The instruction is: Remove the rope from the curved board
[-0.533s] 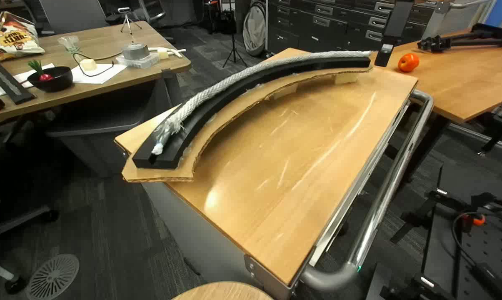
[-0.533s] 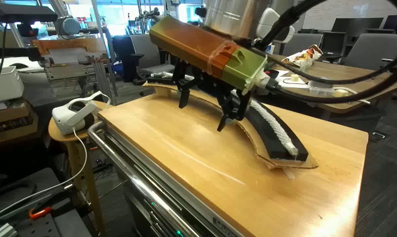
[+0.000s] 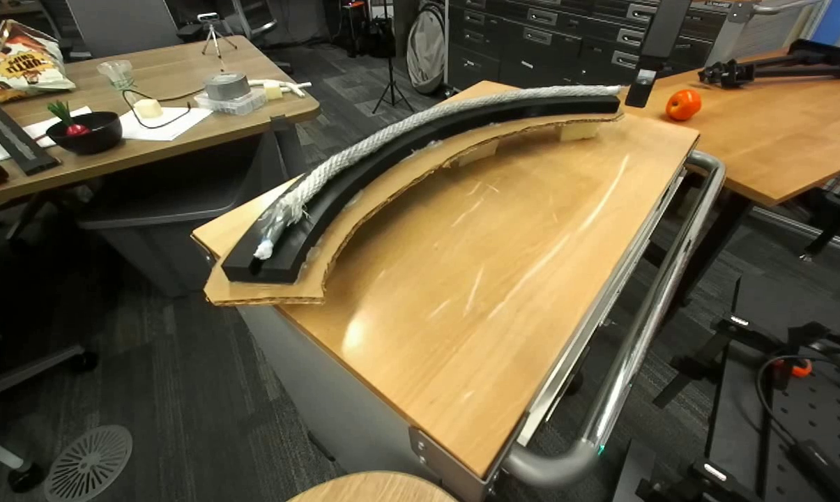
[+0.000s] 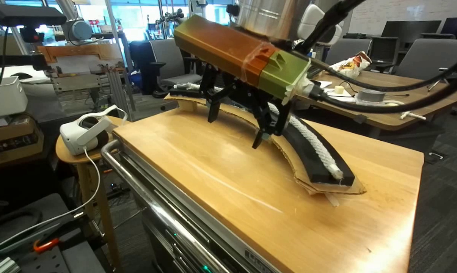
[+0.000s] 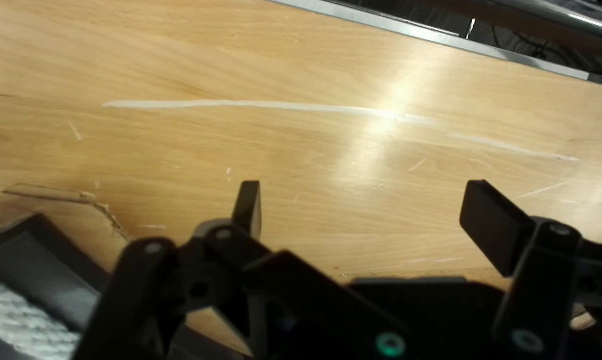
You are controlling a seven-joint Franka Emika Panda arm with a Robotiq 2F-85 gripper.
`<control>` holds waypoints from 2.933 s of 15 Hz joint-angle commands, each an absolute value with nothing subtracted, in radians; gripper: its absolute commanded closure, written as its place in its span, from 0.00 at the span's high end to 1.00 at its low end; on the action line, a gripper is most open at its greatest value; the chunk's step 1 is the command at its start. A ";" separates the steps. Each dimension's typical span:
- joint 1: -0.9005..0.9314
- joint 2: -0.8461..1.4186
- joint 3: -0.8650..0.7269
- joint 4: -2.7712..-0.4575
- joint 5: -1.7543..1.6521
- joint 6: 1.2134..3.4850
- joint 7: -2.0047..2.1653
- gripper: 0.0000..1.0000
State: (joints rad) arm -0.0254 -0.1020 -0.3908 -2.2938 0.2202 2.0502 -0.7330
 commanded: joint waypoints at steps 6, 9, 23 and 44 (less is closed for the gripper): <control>-0.083 -0.100 -0.335 -2.292 0.226 2.047 -0.737 1.00; -0.083 -0.100 -0.335 -2.292 0.226 2.047 -0.737 1.00; -0.083 -0.100 -0.335 -2.292 0.226 2.047 -0.737 1.00; 0.038 0.056 0.014 -1.745 0.049 1.720 -1.066 1.00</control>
